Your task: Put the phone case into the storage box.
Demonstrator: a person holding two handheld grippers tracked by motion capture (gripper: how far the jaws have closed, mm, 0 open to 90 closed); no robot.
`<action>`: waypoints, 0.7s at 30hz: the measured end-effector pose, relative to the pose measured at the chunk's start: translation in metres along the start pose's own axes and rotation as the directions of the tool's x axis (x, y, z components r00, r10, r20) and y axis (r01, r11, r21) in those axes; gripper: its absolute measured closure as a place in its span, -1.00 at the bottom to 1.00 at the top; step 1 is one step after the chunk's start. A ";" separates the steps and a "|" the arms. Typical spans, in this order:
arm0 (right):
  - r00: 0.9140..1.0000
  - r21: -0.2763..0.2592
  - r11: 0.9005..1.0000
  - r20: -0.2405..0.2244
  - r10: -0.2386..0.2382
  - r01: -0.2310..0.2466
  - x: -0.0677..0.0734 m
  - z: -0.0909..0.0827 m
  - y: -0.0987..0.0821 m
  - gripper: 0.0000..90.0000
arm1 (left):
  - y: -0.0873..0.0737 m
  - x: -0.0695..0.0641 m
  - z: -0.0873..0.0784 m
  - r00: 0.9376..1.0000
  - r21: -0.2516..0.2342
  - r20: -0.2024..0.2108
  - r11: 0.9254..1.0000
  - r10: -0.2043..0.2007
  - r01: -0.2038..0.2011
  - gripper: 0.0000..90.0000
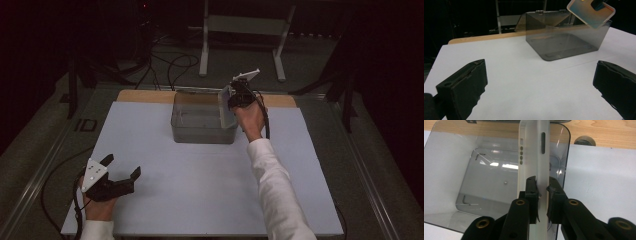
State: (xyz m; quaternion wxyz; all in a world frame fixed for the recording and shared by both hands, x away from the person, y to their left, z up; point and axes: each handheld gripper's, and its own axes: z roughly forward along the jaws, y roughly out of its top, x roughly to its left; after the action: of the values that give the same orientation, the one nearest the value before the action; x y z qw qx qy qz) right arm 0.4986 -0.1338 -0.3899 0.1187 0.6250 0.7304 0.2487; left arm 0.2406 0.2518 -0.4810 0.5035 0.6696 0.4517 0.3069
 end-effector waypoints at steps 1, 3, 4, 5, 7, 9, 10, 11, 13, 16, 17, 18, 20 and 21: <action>1.000 0.000 1.000 0.000 0.003 -0.003 0.000 0.000 0.000 0.81 | 0.000 0.000 0.000 1.000 0.000 0.000 1.000 0.000 0.000 -0.99; 1.000 0.000 1.000 -0.001 0.003 -0.003 -0.001 0.001 0.000 0.81 | 0.000 0.000 0.000 1.000 0.001 0.000 1.000 0.001 -0.001 -0.99; 1.000 0.000 1.000 0.000 0.004 -0.004 -0.001 0.002 0.000 0.81 | 0.000 0.000 0.000 1.000 0.002 0.000 1.000 0.000 0.000 -0.99; 1.000 0.000 1.000 0.001 0.003 -0.003 -0.001 0.002 -0.001 0.81 | 0.000 0.000 0.000 1.000 0.001 0.001 1.000 -0.001 0.001 -0.99; 1.000 -0.001 1.000 0.001 0.005 -0.005 -0.001 0.004 -0.001 0.81 | 0.000 0.000 0.000 1.000 0.001 0.001 1.000 0.000 0.000 -0.99; 1.000 0.001 1.000 0.006 0.002 -0.002 -0.001 0.004 -0.001 0.81 | 0.000 0.000 0.000 1.000 0.001 0.001 1.000 -0.001 0.001 -0.99; 1.000 0.001 1.000 0.010 -0.002 0.002 -0.001 0.005 -0.001 0.81 | -0.001 0.000 0.000 1.000 0.002 0.001 1.000 -0.001 0.001 -0.99; 1.000 0.004 1.000 0.010 -0.002 0.002 -0.001 0.006 -0.002 0.80 | -0.001 0.000 0.000 1.000 0.001 0.001 1.000 -0.002 0.002 -0.99; 1.000 0.006 1.000 0.015 0.004 -0.004 -0.001 0.008 -0.002 0.80 | -0.001 0.000 0.000 1.000 0.002 0.002 1.000 -0.001 0.001 -0.99; 1.000 0.011 1.000 0.027 0.004 -0.004 -0.001 0.009 -0.002 0.80 | -0.001 0.000 0.000 1.000 0.002 0.002 1.000 -0.001 0.001 -0.99; 1.000 0.011 1.000 0.026 0.006 -0.006 -0.001 0.010 -0.003 0.80 | -0.001 0.000 0.001 1.000 0.003 0.002 1.000 0.000 0.000 -0.99; 1.000 0.014 1.000 0.026 0.007 -0.008 -0.001 0.010 -0.003 0.80 | -0.001 0.000 0.001 1.000 0.003 0.002 1.000 -0.001 0.001 -0.99; 1.000 0.015 1.000 0.029 0.012 -0.012 -0.002 0.012 -0.003 0.80 | -0.001 0.000 0.001 1.000 0.003 0.002 1.000 -0.001 0.001 -0.99; 1.000 0.016 1.000 0.028 0.014 -0.014 -0.002 0.012 -0.003 0.80 | -0.001 0.000 0.001 1.000 0.003 0.002 1.000 -0.001 0.001 -0.99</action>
State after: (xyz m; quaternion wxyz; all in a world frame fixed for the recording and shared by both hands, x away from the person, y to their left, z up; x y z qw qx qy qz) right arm 0.5019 -0.1333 -0.4022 0.1221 0.6344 0.7262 0.2349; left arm 0.2411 0.2518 -0.4820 0.5031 0.6704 0.4520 0.3054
